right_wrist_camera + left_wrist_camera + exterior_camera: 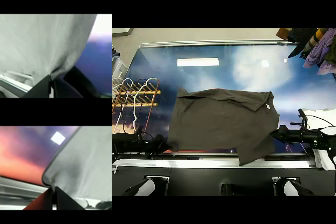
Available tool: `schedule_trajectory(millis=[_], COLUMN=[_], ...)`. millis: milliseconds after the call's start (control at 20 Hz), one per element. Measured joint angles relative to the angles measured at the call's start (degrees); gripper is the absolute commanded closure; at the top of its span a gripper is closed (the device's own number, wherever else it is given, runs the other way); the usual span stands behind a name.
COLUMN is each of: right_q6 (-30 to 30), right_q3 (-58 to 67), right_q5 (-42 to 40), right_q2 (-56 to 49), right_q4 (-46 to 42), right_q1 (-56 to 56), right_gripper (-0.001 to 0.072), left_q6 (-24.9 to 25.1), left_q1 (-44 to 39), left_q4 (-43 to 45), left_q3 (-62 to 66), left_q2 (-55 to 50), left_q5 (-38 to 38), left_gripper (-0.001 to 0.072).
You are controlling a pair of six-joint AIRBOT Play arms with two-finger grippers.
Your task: Fold the clothes and pants, and hang the long-sleeved shirts on hangers.
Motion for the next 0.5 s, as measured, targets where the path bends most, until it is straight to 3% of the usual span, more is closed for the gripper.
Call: schedule_trajectory(millis=[250,500], right_q6=[-1.60,4.46], right_q3=[4.98,26.69], right_q5=[-3.48,-11.74], right_q2=[3.39,4.35], right_q4=[5.11,-0.74], right_q1=[5.86,16.26], right_gripper=[0.0673,0.0673], left_q6=[0.57,-1.70], left_q1=[-2.49,-4.20], left_q4=[-5.03,-6.75], left_q3=[8.00,33.94], left_q2=[1.84,4.26], left_q5=[0.17,1.49], left_gripper=[0.0694,0.0694])
